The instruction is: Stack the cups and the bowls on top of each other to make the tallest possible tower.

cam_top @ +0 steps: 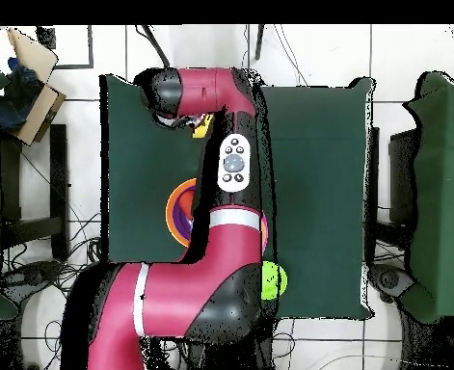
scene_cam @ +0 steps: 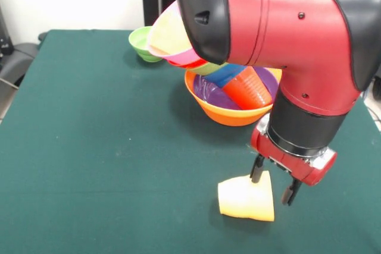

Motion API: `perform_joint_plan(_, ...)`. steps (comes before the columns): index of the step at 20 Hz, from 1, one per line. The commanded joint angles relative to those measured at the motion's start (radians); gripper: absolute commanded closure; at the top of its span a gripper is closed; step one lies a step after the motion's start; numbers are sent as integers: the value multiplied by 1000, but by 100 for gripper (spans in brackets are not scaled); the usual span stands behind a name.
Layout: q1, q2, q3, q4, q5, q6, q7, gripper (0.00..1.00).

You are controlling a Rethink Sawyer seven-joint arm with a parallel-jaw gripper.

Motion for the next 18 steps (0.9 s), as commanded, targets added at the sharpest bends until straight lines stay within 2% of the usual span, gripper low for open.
perform_joint_plan(1, 88, 72, -51, 65, -139, 54, -93, 0)
perform_joint_plan(4, 137, 105, -143, 2, -184, 136, -12, 0)
perform_joint_plan(6, 150, 119, -181, -18, -192, 176, 8, 0)
perform_joint_plan(12, 166, 110, -228, 32, -194, 143, 9, 0)
perform_joint_plan(18, 177, 135, -268, 22, -194, 95, 47, 0)
